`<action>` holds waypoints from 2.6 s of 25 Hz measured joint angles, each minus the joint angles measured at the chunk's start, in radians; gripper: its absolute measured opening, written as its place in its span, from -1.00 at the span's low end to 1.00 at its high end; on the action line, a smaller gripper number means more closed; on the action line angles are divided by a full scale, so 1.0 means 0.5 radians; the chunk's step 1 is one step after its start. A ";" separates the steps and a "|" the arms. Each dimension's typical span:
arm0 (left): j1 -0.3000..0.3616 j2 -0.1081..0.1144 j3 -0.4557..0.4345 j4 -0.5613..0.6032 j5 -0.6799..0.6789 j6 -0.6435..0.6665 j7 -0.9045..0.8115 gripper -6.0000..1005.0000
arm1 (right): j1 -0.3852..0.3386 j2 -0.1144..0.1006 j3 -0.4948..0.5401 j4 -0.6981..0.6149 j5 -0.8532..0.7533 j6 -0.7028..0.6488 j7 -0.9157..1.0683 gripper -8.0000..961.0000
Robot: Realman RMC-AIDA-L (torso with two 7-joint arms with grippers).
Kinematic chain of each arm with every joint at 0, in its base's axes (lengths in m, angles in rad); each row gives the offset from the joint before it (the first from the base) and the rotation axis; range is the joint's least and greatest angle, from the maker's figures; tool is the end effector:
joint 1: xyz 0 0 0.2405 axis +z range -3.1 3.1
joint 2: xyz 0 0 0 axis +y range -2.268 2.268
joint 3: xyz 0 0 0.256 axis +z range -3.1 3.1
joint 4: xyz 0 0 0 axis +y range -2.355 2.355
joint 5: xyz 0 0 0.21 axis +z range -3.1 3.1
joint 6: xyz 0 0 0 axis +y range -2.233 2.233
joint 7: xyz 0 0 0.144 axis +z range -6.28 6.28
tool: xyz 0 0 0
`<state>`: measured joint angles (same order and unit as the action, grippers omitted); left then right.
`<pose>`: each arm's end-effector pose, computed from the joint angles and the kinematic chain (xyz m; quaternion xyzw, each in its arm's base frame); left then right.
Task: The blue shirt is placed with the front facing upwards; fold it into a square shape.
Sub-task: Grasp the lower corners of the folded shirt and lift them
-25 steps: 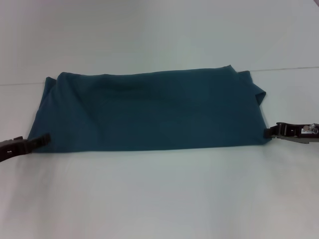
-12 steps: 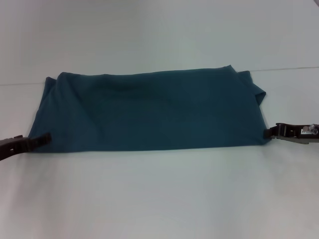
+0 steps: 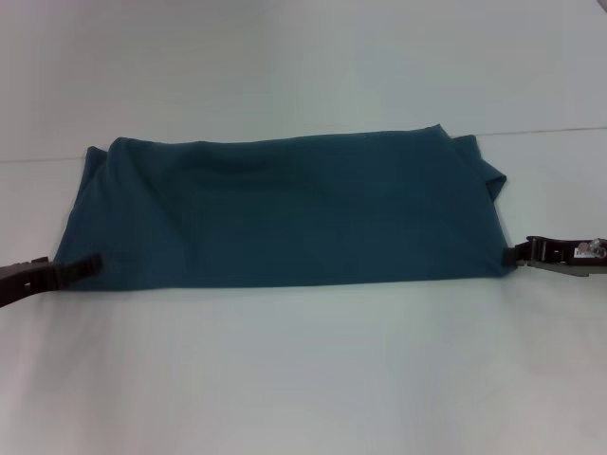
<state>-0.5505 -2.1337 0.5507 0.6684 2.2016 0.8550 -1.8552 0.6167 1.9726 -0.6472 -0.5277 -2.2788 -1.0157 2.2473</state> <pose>-0.3411 0.3821 0.0161 -0.7619 -0.4946 -0.1488 0.3908 0.3399 0.3875 0.0317 -0.7269 0.6100 0.1364 0.2845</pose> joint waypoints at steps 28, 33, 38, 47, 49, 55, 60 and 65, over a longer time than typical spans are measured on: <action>0.001 0.003 0.000 0.003 0.051 0.007 -0.005 0.81 | -0.006 -0.009 0.018 -0.006 0.005 -0.024 -0.006 -0.98; -0.001 0.003 0.000 0.004 0.052 0.014 -0.007 0.81 | -0.006 -0.009 0.018 -0.006 0.005 -0.022 -0.006 -0.98; -0.010 0.003 0.003 0.003 0.054 0.057 -0.008 0.81 | -0.006 -0.009 0.018 -0.006 0.005 -0.020 -0.006 -0.98; -0.024 0.008 0.007 0.043 0.044 0.173 -0.023 0.81 | -0.007 -0.009 0.018 -0.006 0.005 -0.019 -0.006 -0.98; -0.025 0.009 0.008 0.039 0.050 0.148 -0.023 0.81 | -0.012 -0.009 0.018 -0.006 0.005 -0.019 -0.008 -0.98; -0.018 0.007 0.013 0.032 0.054 0.042 -0.009 0.81 | -0.015 -0.009 0.018 -0.006 0.005 -0.018 -0.009 -0.98; -0.010 0.002 0.044 0.014 0.055 -0.022 -0.008 0.81 | -0.016 -0.009 0.018 -0.006 0.005 -0.018 -0.009 -0.98; -0.010 -0.002 0.063 0.001 0.055 -0.023 -0.007 0.81 | -0.019 -0.009 0.018 -0.006 0.005 -0.018 -0.009 -0.98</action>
<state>-0.5556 -2.1349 0.5822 0.6688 2.2289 0.8434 -1.8587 0.6071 1.9680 -0.6381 -0.5307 -2.2764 -1.0246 2.2426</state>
